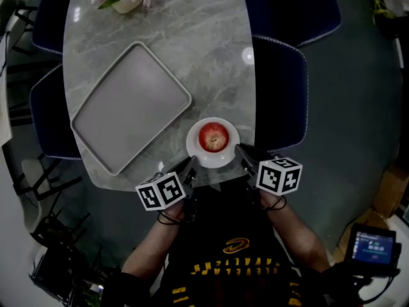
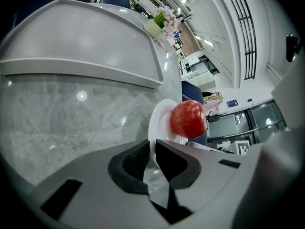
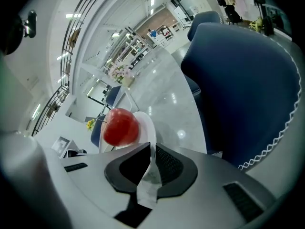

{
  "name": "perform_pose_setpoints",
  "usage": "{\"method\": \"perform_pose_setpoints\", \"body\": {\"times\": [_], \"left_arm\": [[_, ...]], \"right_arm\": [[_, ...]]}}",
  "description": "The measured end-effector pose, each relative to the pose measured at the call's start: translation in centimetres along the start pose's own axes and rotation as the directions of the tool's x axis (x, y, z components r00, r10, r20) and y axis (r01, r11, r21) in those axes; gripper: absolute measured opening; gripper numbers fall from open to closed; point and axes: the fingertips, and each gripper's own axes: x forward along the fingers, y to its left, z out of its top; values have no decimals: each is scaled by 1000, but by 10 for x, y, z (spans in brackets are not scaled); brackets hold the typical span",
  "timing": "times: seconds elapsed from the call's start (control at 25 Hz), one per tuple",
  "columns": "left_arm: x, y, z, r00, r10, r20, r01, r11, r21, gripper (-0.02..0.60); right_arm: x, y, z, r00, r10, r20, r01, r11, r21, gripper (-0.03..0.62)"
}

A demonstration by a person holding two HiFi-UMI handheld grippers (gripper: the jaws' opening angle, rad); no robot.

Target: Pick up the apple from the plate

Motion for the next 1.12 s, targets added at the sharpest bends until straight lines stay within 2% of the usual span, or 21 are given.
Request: {"method": "perform_pose_setpoints", "body": {"times": [0.36, 1.12], "left_arm": [[5, 2, -16, 999, 42, -12, -42, 998, 39, 41], [4, 4, -25, 999, 48, -26, -48, 999, 12, 41]], "right_arm": [[-11, -14, -14, 1000, -19, -14, 19, 1000, 12, 43], [-11, -16, -23, 999, -28, -33, 29, 999, 20, 43]]}}
